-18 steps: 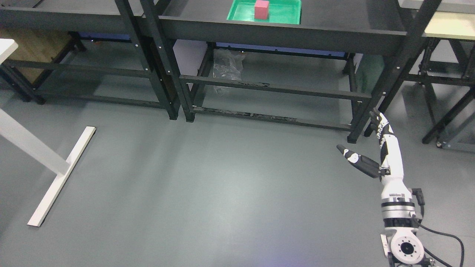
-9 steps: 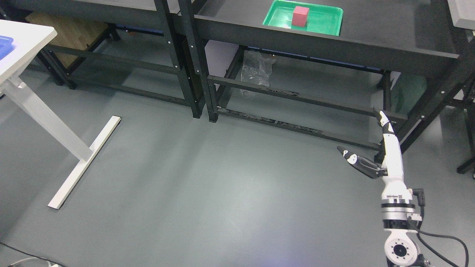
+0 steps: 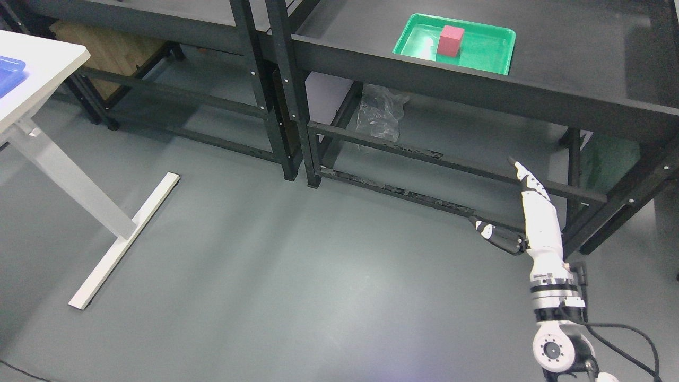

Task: Pick pink block from left shelf to tray
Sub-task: 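Approach the green tray on the shelf, lifting the right hand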

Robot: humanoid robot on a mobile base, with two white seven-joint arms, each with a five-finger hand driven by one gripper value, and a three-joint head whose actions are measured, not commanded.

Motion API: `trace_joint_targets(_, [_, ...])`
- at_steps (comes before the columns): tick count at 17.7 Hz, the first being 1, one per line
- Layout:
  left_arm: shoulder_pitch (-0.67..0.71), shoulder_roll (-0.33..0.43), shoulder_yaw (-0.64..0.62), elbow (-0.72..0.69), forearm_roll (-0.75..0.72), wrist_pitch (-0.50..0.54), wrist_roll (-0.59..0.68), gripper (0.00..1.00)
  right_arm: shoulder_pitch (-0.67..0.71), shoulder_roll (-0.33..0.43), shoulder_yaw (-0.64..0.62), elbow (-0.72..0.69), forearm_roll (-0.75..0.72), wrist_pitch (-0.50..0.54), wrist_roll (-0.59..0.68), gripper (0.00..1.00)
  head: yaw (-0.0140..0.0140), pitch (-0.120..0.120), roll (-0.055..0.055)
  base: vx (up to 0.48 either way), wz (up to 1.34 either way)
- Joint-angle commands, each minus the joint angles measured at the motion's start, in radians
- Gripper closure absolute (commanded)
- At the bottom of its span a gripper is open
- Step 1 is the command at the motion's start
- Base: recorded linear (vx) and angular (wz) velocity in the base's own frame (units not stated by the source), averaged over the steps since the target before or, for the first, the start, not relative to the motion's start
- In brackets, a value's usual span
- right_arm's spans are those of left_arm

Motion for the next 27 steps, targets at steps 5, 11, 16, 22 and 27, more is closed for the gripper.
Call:
trace_joint_targets(5, [0.009, 0.017, 0.0, 0.0, -0.002, -0.001, 0.001, 0.0, -0.019, -0.013, 0.028, -0.006, 0.09, 0.02, -0.004, 0.0, 0.0, 0.0, 0.0, 0.213, -0.02])
trace_joint_targets(11, [0.009, 0.017, 0.0, 0.0, -0.002, -0.001, 0.001, 0.0, -0.017, -0.013, 0.026, -0.005, 0.09, 0.02, -0.007, 0.0, 0.0, 0.0, 0.0, 0.241, -0.05])
trace_joint_targets(16, [0.009, 0.017, 0.0, 0.0, -0.002, -0.001, 0.001, 0.0, -0.017, -0.013, 0.026, -0.005, 0.09, 0.02, -0.008, 0.0, 0.0, 0.0, 0.0, 0.247, -0.02])
trace_joint_targets(22, [0.009, 0.017, 0.0, 0.0, -0.002, -0.001, 0.001, 0.0, -0.017, -0.013, 0.026, -0.005, 0.089, 0.02, -0.008, 0.0, 0.0, 0.0, 0.0, 0.244, 0.03])
trace_joint_targets(27, [0.009, 0.017, 0.0, 0.0, -0.002, -0.001, 0.001, 0.0, -0.017, -0.013, 0.026, -0.005, 0.089, 0.021, -0.007, 0.0, 0.0, 0.0, 0.0, 0.221, 0.05])
